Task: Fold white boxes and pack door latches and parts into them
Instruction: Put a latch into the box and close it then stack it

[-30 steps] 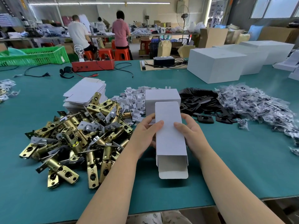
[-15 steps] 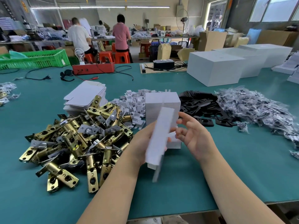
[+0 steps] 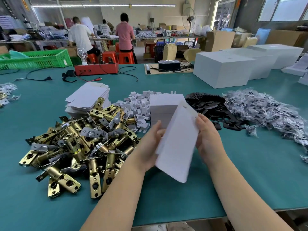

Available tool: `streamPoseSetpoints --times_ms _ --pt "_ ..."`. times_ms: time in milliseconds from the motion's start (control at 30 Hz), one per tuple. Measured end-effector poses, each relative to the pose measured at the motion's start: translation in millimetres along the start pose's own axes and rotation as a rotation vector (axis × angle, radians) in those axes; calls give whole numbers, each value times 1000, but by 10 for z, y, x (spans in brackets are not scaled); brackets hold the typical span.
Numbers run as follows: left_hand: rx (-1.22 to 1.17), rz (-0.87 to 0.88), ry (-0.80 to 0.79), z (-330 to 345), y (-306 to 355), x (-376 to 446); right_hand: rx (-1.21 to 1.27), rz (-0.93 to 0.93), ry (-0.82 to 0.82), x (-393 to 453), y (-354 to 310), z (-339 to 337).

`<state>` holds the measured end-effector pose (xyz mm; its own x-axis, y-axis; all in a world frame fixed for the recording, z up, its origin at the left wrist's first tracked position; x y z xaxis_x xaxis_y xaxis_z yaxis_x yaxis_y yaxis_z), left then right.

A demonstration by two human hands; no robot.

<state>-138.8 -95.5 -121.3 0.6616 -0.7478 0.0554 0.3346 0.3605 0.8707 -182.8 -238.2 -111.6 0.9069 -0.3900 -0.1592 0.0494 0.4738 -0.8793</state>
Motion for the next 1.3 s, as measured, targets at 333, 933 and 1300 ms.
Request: streamPoseSetpoints --times_ms 333,933,1300 --pt "528 395 170 -2 208 -28 -379 -104 -1 -101 25 136" --pt "410 367 207 -40 203 -32 -238 -38 -78 -72 58 161" --pt "280 304 47 -58 172 1 -189 37 -194 -82 45 148"
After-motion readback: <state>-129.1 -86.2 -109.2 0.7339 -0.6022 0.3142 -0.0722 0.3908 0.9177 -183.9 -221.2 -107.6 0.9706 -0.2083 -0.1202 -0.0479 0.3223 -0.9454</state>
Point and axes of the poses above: each hand's wrist, its own x-axis towards the middle knuckle, its own z-axis out of the palm, y = z × x, the point moved 6 cm from there along x, towards the middle knuckle, and after that the axes turned 15 degrees about z, right-handed, at the moved point
